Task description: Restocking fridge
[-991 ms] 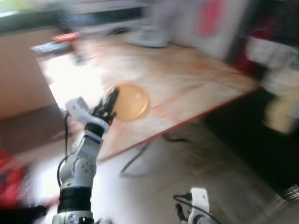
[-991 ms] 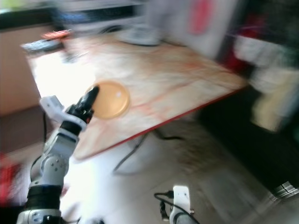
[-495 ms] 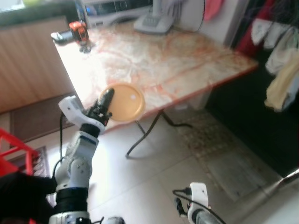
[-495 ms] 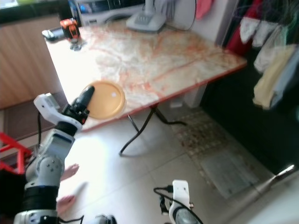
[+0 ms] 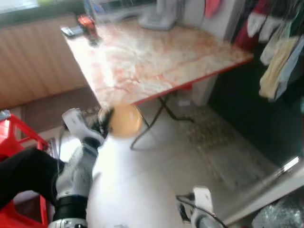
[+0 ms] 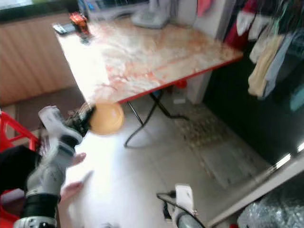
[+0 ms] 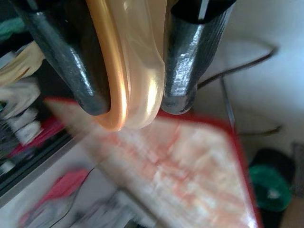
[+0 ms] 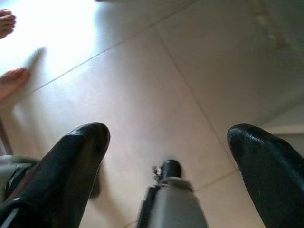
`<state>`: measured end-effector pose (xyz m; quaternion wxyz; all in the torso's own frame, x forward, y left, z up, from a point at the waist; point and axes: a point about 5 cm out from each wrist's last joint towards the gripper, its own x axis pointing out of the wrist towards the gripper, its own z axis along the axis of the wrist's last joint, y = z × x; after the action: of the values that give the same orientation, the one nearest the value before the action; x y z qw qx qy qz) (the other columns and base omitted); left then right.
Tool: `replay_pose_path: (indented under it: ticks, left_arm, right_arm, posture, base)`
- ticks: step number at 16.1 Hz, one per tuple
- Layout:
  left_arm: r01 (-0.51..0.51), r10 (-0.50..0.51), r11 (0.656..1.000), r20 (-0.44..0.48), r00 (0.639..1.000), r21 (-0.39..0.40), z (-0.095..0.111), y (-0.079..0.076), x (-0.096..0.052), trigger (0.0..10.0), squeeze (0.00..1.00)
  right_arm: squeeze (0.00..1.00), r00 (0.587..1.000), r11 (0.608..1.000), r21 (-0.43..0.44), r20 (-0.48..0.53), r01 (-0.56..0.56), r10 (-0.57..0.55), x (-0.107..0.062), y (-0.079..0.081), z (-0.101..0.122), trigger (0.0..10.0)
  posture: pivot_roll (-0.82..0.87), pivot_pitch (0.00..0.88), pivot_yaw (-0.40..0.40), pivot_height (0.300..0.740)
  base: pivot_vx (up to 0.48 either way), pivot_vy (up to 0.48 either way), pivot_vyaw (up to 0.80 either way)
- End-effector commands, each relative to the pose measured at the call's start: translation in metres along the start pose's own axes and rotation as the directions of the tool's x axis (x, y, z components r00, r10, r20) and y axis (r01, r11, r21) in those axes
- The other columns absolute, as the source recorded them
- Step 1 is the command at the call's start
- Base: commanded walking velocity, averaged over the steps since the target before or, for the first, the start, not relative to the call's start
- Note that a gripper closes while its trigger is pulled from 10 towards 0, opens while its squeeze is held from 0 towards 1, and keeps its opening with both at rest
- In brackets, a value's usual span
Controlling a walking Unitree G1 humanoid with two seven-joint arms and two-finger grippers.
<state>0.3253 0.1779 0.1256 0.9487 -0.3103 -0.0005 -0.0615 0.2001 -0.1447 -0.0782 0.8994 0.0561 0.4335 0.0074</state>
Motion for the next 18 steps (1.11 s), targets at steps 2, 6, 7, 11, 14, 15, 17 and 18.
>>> replay_pose_path:
  ticks: [2,6,7,11,14,15,17,18]
  left_arm:
    - [-0.088,0.092,0.993,-0.051,0.994,0.079,-0.01,0.024,-0.005,10.0,0.0]
    - [-0.378,0.395,0.918,-0.191,0.899,0.123,-0.045,0.086,-0.029,10.0,0.0]
    - [-0.42,0.435,0.9,-0.221,0.873,0.113,-0.055,0.093,-0.036,10.0,0.0]
    - [-0.537,0.566,0.823,-0.355,0.744,0.187,-0.09,0.117,-0.069,10.0,0.0]
    - [-0.585,0.662,0.749,-0.395,0.636,0.313,-0.103,0.135,-0.099,10.0,0.0]
    - [-0.603,0.691,0.722,-0.389,0.609,0.339,-0.104,0.14,-0.107,10.0,0.0]
    - [-0.608,0.72,0.693,-0.366,0.589,0.386,-0.105,0.144,-0.116,10.0,0.0]
    - [-0.614,0.726,0.687,-0.355,0.588,0.388,-0.105,0.145,-0.117,10.0,0.0]
  right_arm:
    - [0.0,1.0,1.0,0.01,0.0,0.0,0.0,0.001,0.002,0.002,10.0]
    - [0.0,1.0,1.0,0.009,0.0,0.0,0.0,0.001,0.002,0.002,10.0]
    - [0.0,1.0,1.0,0.008,-0.001,-0.001,0.001,0.001,0.002,0.002,10.0]
    - [0.0,1.0,1.0,0.008,-0.001,0.002,-0.002,0.001,0.001,0.003,10.0]
    - [0.0,1.0,1.0,0.01,-0.001,0.005,-0.005,0.001,0.002,0.003,10.0]
    - [0.0,1.0,1.0,0.012,0.0,0.004,-0.004,0.001,0.002,0.003,10.0]
    - [0.0,1.0,1.0,0.013,-0.002,0.002,-0.002,0.001,0.003,0.002,10.0]
    - [0.0,1.0,1.0,0.011,-0.005,0.003,-0.003,0.001,0.003,0.002,10.0]
  posture:
    - [0.04,0.105,-0.031,0.74]
    - [0.05,0.104,-0.036,0.74]
    - [0.05,0.103,-0.035,0.74]
    - [0.05,0.089,-0.038,0.74]
    - [0.04,0.08,-0.032,0.74]
    - [0.04,0.074,-0.029,0.74]
    - [0.05,0.068,-0.026,0.74]
    - [0.05,0.062,-0.023,0.74]
  base:
    - [0.0,0.0,0.0]
    - [0.0,0.0,0.0]
    - [0.0,0.0,0.0]
    - [0.0,0.0,0.0]
    - [0.0,0.0,0.0]
    - [0.0,0.0,0.0]
    - [0.0,0.0,0.0]
    - [0.0,0.0,0.0]
